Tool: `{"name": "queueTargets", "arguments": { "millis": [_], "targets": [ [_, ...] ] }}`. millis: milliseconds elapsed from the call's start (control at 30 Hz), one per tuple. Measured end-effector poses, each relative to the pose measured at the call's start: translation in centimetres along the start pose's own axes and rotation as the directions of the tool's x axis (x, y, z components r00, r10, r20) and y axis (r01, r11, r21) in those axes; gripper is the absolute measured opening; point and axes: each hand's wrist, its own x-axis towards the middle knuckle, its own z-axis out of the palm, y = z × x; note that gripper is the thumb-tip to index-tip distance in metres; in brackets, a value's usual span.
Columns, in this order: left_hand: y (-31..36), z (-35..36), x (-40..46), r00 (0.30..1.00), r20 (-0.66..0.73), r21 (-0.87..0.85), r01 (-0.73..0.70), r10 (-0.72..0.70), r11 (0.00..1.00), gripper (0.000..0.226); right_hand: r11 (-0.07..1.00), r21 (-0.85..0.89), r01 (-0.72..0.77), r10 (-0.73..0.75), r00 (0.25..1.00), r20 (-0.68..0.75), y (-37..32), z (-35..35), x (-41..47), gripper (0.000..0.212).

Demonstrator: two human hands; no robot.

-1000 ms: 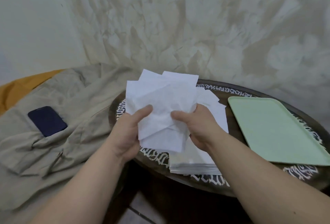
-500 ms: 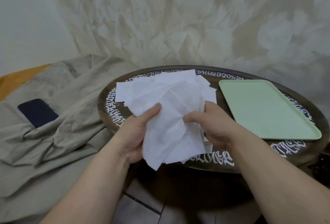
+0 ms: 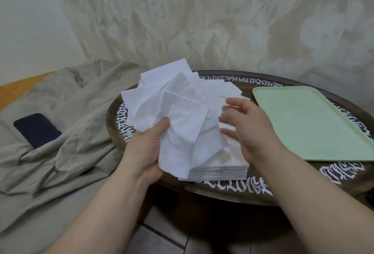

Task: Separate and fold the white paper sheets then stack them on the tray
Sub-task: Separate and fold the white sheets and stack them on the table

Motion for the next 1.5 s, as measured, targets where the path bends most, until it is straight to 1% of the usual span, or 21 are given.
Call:
{"name": "queueTargets", "arguments": {
  "millis": [33,67,100,133,200,233,367,467,533,600,667,767,867,900,967,1067,1133,1233,1333,1433,1500],
  "targets": [
    [0.1,0.0,0.0,1.0,-0.009,-0.01,-0.008,0.008,1.0,0.027,0.991,-0.092,0.097,-0.108,0.987,-0.117,-0.2,0.1,0.1,0.02],
    [0.2,-0.1,0.1,1.0,-0.009,-0.018,-0.016,0.016,1.0,0.027,0.973,-0.154,0.171,-0.197,0.965,-0.172,-0.4,0.1,0.0,0.016],
    [0.2,0.0,0.1,1.0,-0.007,-0.023,-0.022,0.022,0.999,0.029,0.961,-0.176,0.213,-0.242,0.957,-0.161,-0.6,0.3,-0.3,0.015],
    [0.2,0.0,0.0,1.0,0.0,-0.027,-0.029,0.029,0.999,0.03,0.959,-0.173,0.225,-0.244,0.965,-0.099,-0.7,0.7,-0.7,0.018],
    [0.2,0.1,-0.1,0.999,0.018,-0.025,-0.046,0.047,0.999,0.031,0.969,-0.176,0.171,-0.161,0.984,0.074,-0.3,1.7,-1.5,0.022],
    [0.1,0.3,-0.1,0.998,0.028,-0.02,-0.056,0.056,0.998,0.031,0.97,-0.199,0.141,-0.117,0.985,0.126,0.1,2.1,-1.8,0.023],
    [-0.2,0.6,-0.6,0.996,0.034,-0.008,-0.088,0.088,0.996,0.024,0.975,-0.175,0.137,-0.122,0.988,0.096,0.6,2.8,-2.0,0.033],
    [0.0,0.6,-0.8,0.995,0.046,-0.023,-0.091,0.092,0.996,0.03,0.981,-0.161,0.105,-0.075,0.979,0.187,0.5,2.7,-2.3,0.033],
    [0.1,0.7,-0.9,0.995,0.069,-0.044,-0.065,0.068,0.997,0.04,0.984,-0.16,0.076,-0.036,0.971,0.236,0.7,2.8,-2.5,0.027],
    [0.2,0.6,-0.8,0.996,0.068,-0.054,-0.051,0.055,0.997,0.042,0.998,-0.062,-0.007,0.022,0.971,0.239,0.5,2.9,-2.5,0.024],
    [0.2,0.5,-0.8,0.996,0.084,-0.06,-0.035,0.04,0.998,0.042,0.997,0.036,-0.075,0.064,0.967,0.247,0.4,2.9,-2.3,0.025],
    [0.3,0.3,-0.9,0.994,0.111,-0.066,-0.005,0.012,0.998,0.038,0.986,0.099,-0.132,0.102,0.959,0.265,0.4,2.7,-2.1,0.026],
    [0.4,0.4,-1.0,0.994,0.106,-0.06,0.007,-0.001,0.998,0.034,0.985,0.11,-0.131,0.089,0.941,0.327,0.9,2.7,-1.9,0.012],
    [0.4,0.4,-0.9,0.995,0.104,-0.053,0.001,0.005,0.999,0.033,0.987,0.11,-0.12,0.078,0.94,0.331,0.8,2.7,-2.0,0.004],
    [0.3,0.5,-1.0,0.995,0.098,-0.038,-0.014,0.018,0.999,0.032,0.989,0.097,-0.109,0.072,0.944,0.323,1.0,2.8,-1.9,0.011],
    [0.2,0.6,-1.0,0.997,0.072,-0.02,-0.037,0.039,0.999,0.029,0.989,0.074,-0.128,0.101,0.949,0.298,0.8,2.6,-1.7,0.005],
    [0.2,0.7,-1.0,0.997,0.055,-0.017,-0.047,0.048,0.999,0.028,0.985,0.076,-0.152,0.127,0.955,0.267,0.7,2.4,-1.5,0.022],
    [0.2,0.6,-1.0,0.996,0.049,-0.01,-0.078,0.078,0.997,0.025,0.984,0.089,-0.154,0.124,0.952,0.281,0.8,2.2,-1.3,0.017],
    [0.2,0.7,-1.1,0.991,0.092,0.001,-0.094,0.094,0.996,0.023,0.985,0.096,-0.143,0.107,0.945,0.309,0.7,2.4,-1.6,0.016],
    [0.1,0.8,-1.2,0.99,0.083,0.012,-0.115,0.113,0.993,0.021,0.993,0.05,-0.111,0.093,0.957,0.277,0.8,2.5,-1.8,0.009],
    [0.1,0.9,-1.3,0.99,0.079,0.001,-0.115,0.115,0.993,0.019,0.992,0.058,-0.114,0.094,0.958,0.272,0.9,2.4,-1.7,0.014]
  ]
}}
